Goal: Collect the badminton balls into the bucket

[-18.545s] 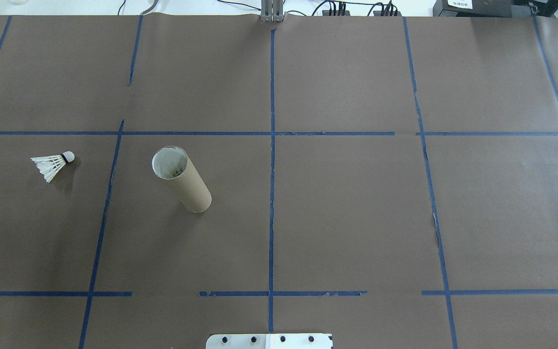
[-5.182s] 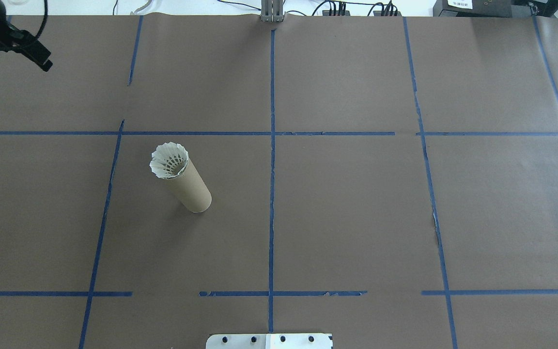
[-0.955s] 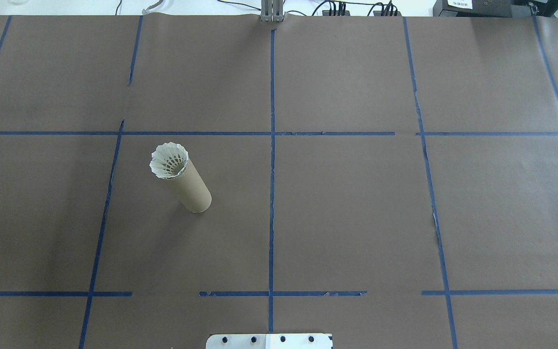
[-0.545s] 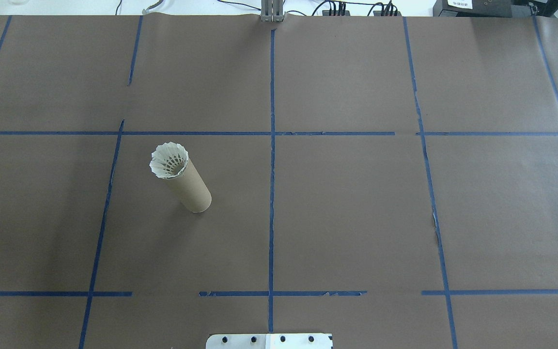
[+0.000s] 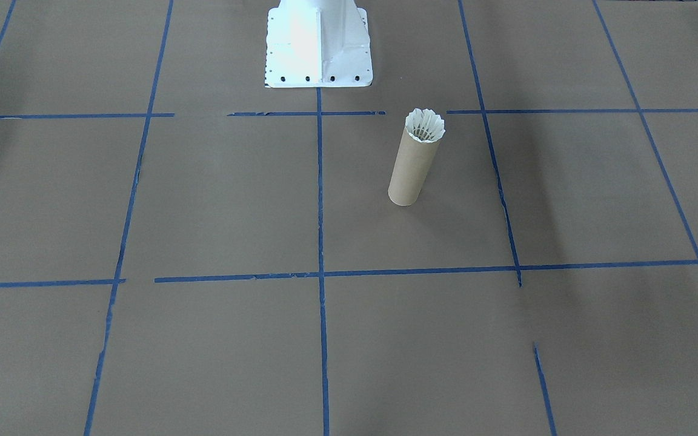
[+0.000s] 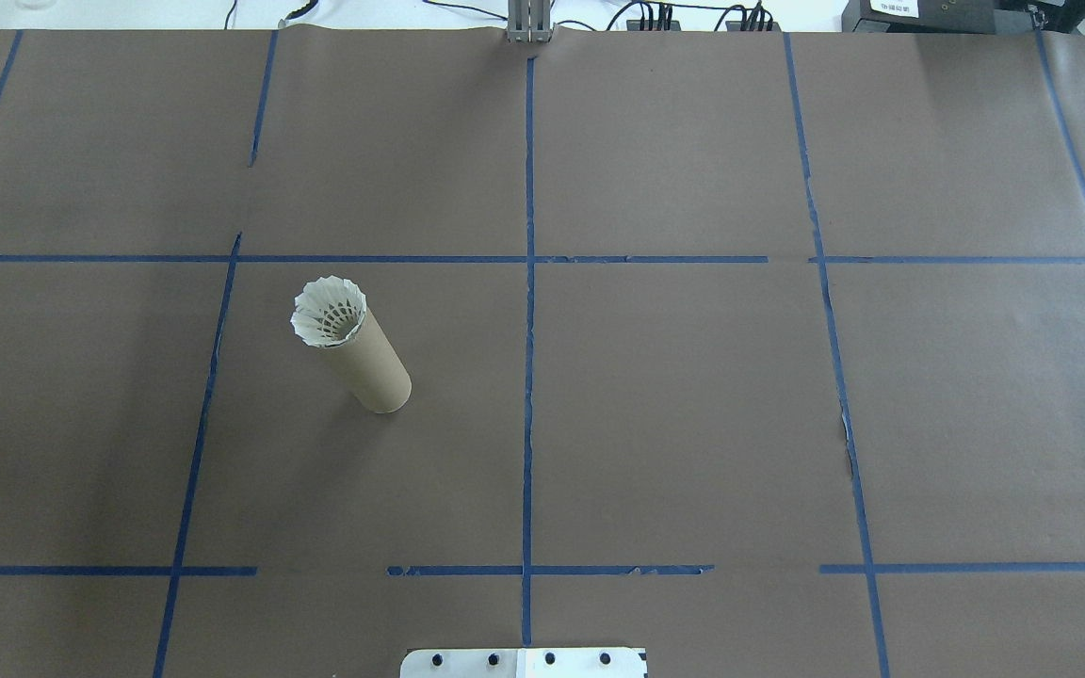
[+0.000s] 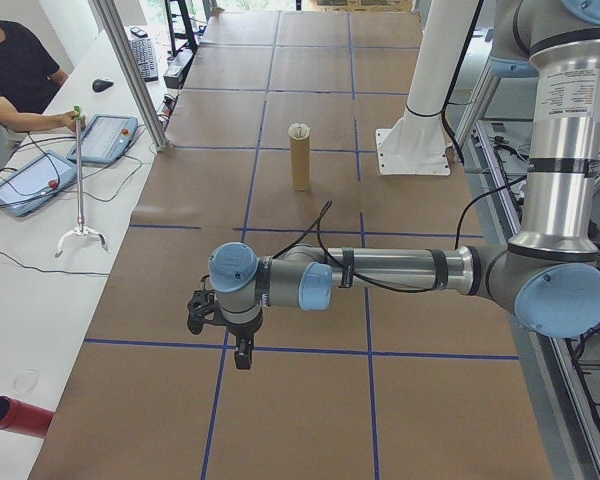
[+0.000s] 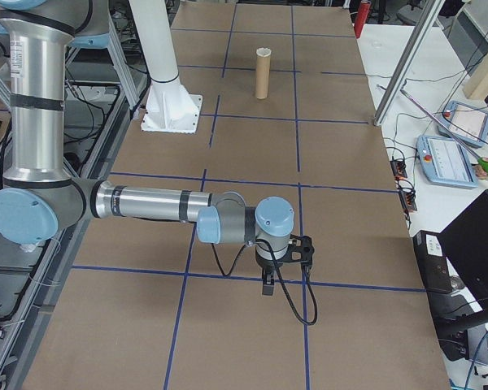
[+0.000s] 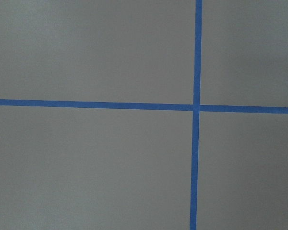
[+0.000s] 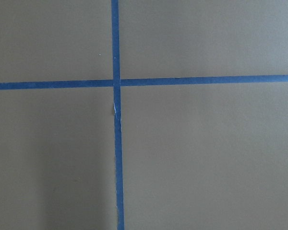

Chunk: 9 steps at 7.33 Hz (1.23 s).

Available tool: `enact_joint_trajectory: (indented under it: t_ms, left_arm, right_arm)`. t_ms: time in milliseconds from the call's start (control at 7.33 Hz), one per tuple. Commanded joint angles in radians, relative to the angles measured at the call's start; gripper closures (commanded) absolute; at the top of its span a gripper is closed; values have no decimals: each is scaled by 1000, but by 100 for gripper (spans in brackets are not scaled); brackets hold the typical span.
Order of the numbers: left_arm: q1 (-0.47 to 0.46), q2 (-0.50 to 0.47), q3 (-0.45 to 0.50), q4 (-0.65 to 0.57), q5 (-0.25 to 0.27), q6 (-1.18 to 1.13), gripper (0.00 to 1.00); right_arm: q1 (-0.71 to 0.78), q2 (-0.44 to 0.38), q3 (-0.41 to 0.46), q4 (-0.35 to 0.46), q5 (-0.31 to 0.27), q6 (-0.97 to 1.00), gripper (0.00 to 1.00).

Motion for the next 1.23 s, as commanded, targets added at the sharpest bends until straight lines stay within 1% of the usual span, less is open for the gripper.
enact_joint_trajectory:
  t_ms: [0, 1091]
  left_arm:
    - [-1, -1, 0, 0, 0, 0, 0]
    - [-17, -13, -5, 3, -5, 2, 0]
  right_arm:
    - [0, 0, 0, 0, 0, 0, 0]
    - [0, 0, 0, 0, 0, 0, 0]
